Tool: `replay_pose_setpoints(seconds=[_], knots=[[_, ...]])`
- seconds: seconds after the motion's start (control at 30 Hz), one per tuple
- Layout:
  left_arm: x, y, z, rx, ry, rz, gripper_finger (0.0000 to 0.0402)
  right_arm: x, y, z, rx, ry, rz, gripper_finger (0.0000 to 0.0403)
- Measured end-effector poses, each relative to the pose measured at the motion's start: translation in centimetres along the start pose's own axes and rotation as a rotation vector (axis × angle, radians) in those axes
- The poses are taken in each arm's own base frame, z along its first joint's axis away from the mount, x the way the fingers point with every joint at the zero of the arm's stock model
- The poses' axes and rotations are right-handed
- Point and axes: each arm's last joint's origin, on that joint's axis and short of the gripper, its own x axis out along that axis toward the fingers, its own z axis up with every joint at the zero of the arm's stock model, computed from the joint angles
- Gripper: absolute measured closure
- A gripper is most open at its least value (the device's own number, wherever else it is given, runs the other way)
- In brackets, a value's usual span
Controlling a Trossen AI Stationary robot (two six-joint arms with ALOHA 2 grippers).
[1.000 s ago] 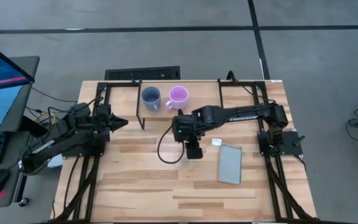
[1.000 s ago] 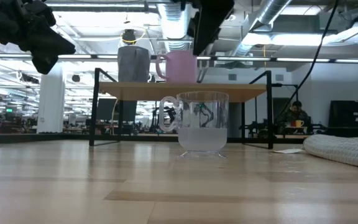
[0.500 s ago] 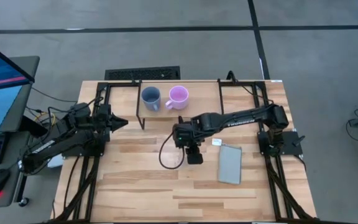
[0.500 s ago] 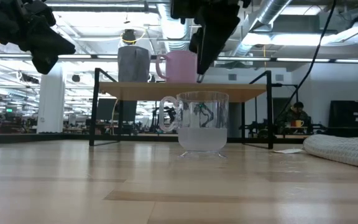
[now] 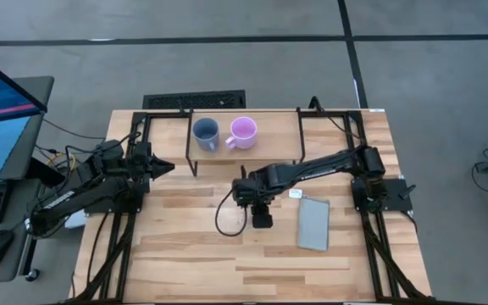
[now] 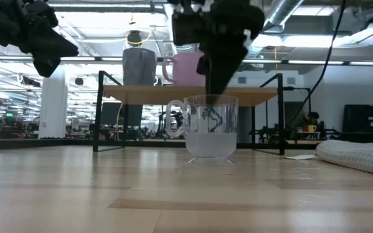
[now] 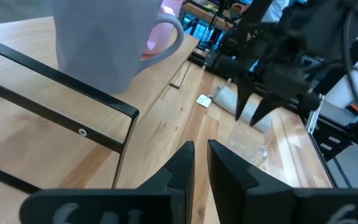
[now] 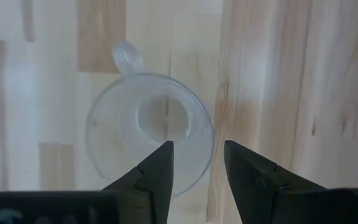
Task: Stack small to large cups/mugs on shelf
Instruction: Put the transparent cup on the shelf
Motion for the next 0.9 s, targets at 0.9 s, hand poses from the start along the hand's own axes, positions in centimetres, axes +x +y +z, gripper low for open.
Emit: replay_pose_setpoints(seconds=[0.9], knots=[[0.0, 0.0, 0.0, 0.001, 0.001, -0.002, 0.0368, 0.2, -1.0, 0.3, 0.012, -0.020, 0.025, 0.0271]])
